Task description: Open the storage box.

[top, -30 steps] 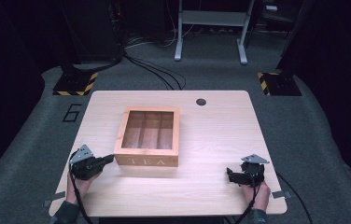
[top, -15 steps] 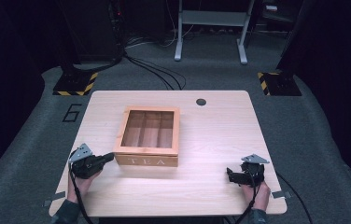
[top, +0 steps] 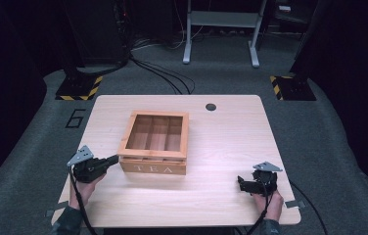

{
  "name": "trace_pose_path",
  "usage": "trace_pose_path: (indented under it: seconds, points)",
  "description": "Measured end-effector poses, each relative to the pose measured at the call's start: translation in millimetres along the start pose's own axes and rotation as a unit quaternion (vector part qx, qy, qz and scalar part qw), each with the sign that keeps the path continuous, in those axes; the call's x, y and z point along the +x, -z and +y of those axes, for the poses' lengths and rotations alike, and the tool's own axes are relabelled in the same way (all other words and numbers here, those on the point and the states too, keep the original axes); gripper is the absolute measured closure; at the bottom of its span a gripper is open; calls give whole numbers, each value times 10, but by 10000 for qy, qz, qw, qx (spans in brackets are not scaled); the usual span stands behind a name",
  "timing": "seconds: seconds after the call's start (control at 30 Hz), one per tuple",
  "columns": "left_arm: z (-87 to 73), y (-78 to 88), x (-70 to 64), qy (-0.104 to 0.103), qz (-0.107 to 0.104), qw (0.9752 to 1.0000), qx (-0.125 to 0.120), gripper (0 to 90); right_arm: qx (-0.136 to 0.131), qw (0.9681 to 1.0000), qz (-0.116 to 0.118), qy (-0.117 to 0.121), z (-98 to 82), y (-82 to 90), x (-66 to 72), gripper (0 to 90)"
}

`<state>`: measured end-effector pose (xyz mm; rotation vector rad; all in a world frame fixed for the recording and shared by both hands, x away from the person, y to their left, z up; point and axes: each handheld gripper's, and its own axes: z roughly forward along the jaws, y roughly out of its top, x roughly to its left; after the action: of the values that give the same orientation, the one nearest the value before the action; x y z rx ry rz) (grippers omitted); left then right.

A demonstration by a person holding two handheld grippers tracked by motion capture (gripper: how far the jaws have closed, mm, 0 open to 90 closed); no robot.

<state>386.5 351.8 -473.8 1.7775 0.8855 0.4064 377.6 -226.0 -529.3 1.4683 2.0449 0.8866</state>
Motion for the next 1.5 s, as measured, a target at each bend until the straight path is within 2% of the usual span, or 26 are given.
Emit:
trace_pose_path:
  seconds: [0.27,0.5,1.0,1.5]
  points:
    - [128,10,6,-95,-12,9999,-85,888,-1,10000,-1,0,0,0,0,69]
    - [214,23,20,-129,-58,9999,-55,886,-1,10000,-1,1,0,0,0,69]
    - [436,44,51,-269,26,9996,-90,886,0,10000,1,0,0,0,0,69]
    - [585,60,76,-284,-3,9995,-116,886,1,10000,1,0,0,0,0,69]
